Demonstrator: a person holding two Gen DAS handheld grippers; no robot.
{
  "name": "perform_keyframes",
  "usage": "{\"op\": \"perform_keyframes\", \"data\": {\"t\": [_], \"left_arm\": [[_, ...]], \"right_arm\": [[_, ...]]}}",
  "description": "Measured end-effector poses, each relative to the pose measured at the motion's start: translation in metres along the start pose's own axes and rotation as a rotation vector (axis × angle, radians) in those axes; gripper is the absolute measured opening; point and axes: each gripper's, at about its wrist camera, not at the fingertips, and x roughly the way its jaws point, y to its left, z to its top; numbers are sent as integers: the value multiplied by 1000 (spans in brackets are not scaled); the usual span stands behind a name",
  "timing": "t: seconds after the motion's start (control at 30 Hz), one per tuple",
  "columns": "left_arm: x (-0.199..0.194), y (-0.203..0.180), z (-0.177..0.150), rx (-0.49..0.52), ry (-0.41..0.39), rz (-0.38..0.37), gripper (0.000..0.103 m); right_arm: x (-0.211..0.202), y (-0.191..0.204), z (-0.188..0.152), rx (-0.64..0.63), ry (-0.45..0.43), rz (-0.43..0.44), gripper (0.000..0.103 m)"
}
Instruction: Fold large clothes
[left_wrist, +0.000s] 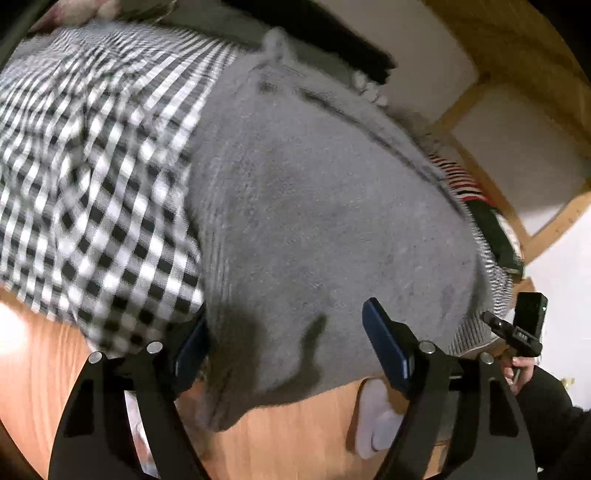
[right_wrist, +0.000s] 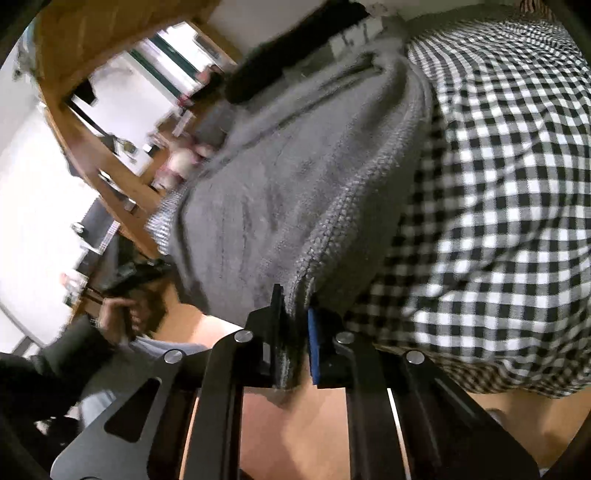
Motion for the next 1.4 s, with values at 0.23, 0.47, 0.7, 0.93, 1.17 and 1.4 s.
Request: {"op": "perform_keyframes", "data": {"t": [0.23, 0.47, 0.7, 0.93, 1.17, 1.4], "left_arm": [[18, -3, -13, 4, 99, 33, 71], [-6, -15, -12, -18, 47, -52, 10], [-2, 6, -34, -83, 178, -19, 63], [17, 0, -37, -72, 231, -23, 59], [-24, -30, -45, -59, 166, -48, 34], [-24, -26, -42, -105, 161, -96, 38]], "right_arm": [[23, 4, 0, 9, 41, 6, 12], [-5, 16, 15, 77, -133, 209, 10], [7, 14, 8, 74, -69, 156, 10], [7, 11, 7, 74, -72, 158, 10], [9, 9, 8, 81, -70, 150, 10], [10, 6, 6, 82, -68, 150, 10]]}}
